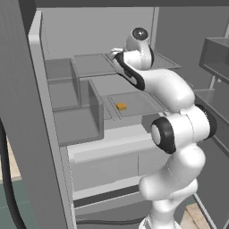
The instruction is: Take the lemon wedge from the fridge and place it on the plate with fish on the dining counter.
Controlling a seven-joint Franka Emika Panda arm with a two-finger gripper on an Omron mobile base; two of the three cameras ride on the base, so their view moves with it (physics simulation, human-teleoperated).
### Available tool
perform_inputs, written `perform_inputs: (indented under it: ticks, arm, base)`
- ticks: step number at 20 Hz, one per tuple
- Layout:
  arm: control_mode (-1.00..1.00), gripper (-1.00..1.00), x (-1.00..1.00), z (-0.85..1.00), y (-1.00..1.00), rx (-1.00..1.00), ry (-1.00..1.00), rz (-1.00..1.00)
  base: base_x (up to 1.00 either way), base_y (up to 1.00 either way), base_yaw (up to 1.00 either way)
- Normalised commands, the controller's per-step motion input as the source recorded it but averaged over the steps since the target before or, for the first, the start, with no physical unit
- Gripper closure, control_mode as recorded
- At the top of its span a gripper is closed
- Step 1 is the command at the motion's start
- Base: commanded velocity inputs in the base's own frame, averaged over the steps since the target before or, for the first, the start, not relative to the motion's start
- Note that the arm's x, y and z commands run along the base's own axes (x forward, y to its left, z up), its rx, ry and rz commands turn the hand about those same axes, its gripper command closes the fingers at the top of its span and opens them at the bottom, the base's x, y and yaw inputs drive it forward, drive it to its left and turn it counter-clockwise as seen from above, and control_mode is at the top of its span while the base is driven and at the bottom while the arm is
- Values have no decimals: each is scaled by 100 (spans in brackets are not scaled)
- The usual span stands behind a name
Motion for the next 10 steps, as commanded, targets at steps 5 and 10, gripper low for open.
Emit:
perform_inputs:
  ticks: [5, 10]
  arm:
    - [-100, -100, 45, -19, 8, 0, 0, 0]
    - [-100, -100, 33, -17, 0, 0, 0, 0]
  base:
    - [0, 0, 0]
    - [0, 0, 0]
